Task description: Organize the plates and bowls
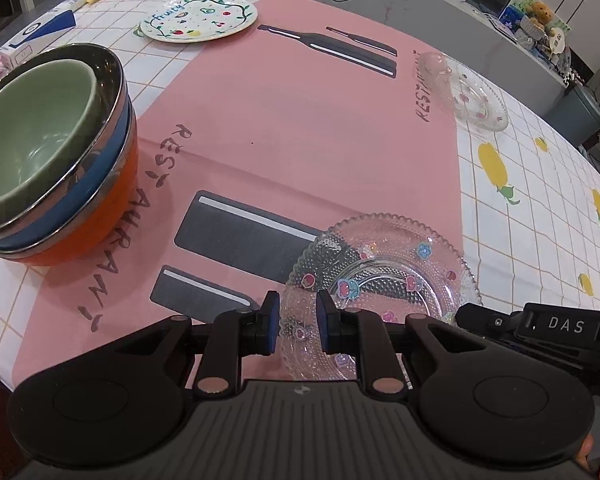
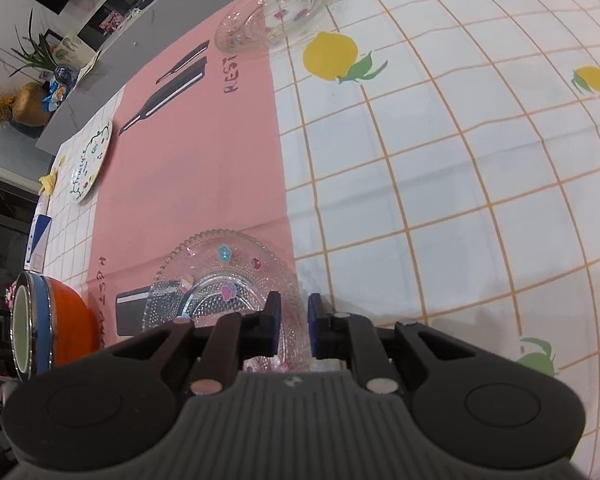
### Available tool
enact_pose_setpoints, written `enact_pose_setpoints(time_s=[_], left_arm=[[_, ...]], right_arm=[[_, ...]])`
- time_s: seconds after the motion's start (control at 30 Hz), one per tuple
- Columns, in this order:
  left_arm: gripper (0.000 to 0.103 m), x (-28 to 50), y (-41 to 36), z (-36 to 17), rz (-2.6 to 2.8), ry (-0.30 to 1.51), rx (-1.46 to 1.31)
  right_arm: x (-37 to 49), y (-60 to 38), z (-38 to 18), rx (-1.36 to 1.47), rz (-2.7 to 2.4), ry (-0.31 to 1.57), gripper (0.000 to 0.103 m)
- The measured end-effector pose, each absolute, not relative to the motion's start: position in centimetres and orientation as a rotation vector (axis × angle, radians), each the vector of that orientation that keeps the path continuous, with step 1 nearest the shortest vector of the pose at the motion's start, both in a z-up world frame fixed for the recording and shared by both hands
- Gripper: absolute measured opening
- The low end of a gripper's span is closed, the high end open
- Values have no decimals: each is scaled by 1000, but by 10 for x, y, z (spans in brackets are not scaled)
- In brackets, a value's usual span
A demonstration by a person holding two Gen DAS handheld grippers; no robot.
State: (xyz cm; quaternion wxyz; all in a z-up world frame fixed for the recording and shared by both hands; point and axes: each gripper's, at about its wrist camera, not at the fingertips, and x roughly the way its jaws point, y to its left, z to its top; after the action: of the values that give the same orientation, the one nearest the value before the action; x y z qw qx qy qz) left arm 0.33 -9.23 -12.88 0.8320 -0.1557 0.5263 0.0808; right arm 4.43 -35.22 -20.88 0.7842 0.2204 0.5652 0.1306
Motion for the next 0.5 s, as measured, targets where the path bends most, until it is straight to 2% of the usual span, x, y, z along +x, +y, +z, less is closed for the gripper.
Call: enact_pose_setpoints(time_s=[0.2,0.27,0.33,0.5], left_arm=[[21,4,-93,-129,168,1110,-317],[22,3,-97,-127,168,1087,-293],[30,1,-99,-124,163,1060,-271],[38,4,-93,-111,159,1034,-270]], right_arm=[[45,-347,-206,435,289,1227,16],[45,-347,-206,435,294,1229,20],[45,-348,-203,442,301,1222,28],[43,-347,-184,418,306,1137,39]])
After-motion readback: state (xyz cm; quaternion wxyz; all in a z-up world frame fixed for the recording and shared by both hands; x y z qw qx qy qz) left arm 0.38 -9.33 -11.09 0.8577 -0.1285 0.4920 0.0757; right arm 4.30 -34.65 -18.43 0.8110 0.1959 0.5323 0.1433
